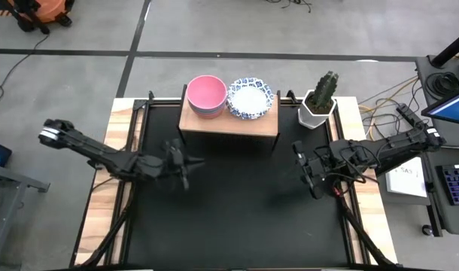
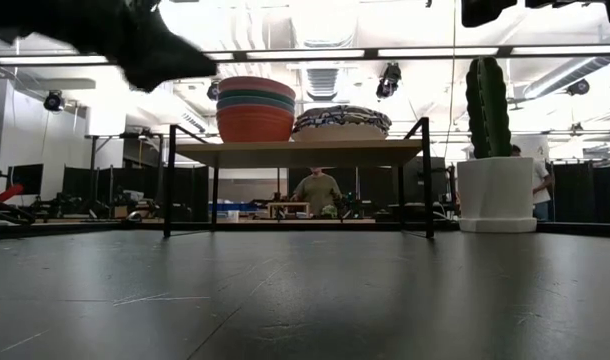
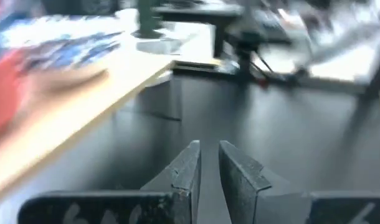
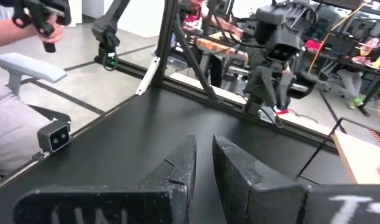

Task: Place and stack bowls onto a shelf
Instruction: Return to Home Position

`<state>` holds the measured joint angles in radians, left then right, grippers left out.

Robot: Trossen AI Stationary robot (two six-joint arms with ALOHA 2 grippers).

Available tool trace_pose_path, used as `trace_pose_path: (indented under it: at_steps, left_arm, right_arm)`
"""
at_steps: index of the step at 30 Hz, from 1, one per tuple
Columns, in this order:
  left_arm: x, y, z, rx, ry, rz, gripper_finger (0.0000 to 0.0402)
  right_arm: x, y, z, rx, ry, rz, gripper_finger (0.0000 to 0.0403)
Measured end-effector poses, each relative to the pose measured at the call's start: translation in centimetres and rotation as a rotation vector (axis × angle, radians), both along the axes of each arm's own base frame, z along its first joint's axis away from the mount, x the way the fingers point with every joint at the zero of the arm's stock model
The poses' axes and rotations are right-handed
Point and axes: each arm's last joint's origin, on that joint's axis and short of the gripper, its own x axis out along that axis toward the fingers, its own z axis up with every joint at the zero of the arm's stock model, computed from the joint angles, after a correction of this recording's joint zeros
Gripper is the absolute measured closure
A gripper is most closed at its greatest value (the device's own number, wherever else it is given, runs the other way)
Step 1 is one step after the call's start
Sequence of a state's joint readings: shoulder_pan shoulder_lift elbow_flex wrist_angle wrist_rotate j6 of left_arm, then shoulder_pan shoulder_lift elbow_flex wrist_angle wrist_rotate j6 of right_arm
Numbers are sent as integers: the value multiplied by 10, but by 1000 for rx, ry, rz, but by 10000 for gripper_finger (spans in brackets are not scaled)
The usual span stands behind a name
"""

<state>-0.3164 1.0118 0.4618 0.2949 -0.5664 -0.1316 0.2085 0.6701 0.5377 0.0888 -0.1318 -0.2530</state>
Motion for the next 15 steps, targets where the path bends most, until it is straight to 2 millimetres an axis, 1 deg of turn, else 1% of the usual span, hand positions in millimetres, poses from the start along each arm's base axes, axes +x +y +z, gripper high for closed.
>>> trace_pose_path:
  at_steps: [2, 3, 6, 9, 11, 15]
  left_arm:
    - [-15, 6, -6, -120, -57, 57, 363]
    - [-22, 8, -11, -129, -55, 41, 363]
    - [-38, 8, -21, -43, -36, -166, 363]
    - [-51, 8, -20, 6, -87, -337, 363]
    - [-59, 11, -21, 15, -92, -379, 363]
    - [-71, 16, -23, 14, -100, -372, 363]
  right_arm:
    - [0, 0, 0, -1, 0, -6, 360]
    - [0, 0, 0, -2, 0, -11, 360]
    - [0, 0, 0, 3, 3, -13, 360]
    - [0, 0, 0, 5, 3, -13, 360]
    - [0, 0, 0, 3, 4, -16, 360]
    - [0, -1, -1, -9, 2, -27, 360]
